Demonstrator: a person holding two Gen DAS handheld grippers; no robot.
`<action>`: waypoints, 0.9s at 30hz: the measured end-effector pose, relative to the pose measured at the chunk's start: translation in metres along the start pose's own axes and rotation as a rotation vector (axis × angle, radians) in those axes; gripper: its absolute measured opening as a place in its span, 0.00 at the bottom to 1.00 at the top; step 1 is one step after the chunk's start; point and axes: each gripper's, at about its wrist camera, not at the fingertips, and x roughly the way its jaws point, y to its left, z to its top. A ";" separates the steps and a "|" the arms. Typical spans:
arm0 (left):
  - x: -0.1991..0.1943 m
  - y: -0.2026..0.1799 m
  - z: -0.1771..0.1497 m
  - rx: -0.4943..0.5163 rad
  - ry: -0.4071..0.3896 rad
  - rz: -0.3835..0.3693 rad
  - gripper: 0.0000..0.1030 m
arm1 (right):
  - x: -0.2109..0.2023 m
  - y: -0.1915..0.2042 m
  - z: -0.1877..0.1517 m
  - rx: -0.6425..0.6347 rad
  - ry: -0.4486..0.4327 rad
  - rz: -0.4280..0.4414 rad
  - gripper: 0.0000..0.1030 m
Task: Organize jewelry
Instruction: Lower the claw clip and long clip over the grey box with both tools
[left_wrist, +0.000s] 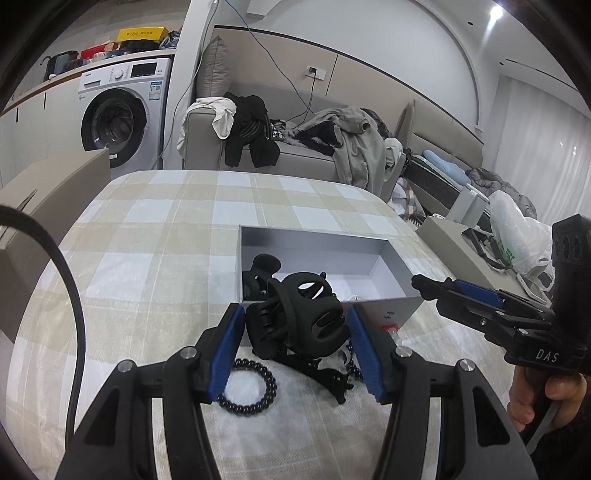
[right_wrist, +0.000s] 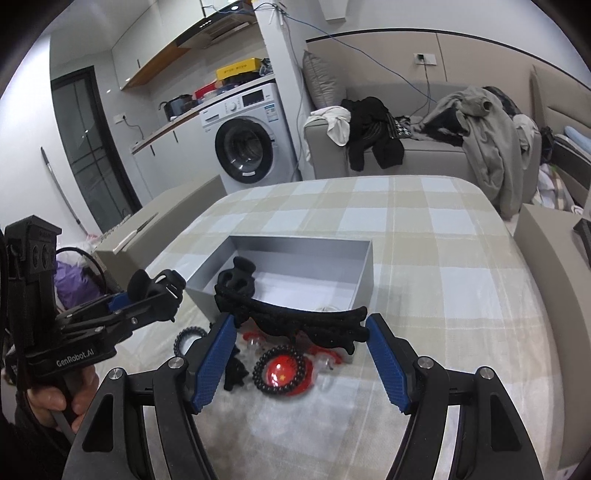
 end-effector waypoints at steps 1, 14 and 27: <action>0.002 -0.001 0.001 0.006 -0.001 0.000 0.51 | 0.001 -0.001 0.001 0.006 -0.004 -0.001 0.70; 0.021 -0.009 0.016 0.064 -0.009 0.031 0.51 | 0.016 -0.008 0.014 0.063 -0.028 0.012 0.70; 0.039 -0.006 0.021 0.064 0.014 0.044 0.51 | 0.033 -0.006 0.021 0.061 -0.017 -0.003 0.70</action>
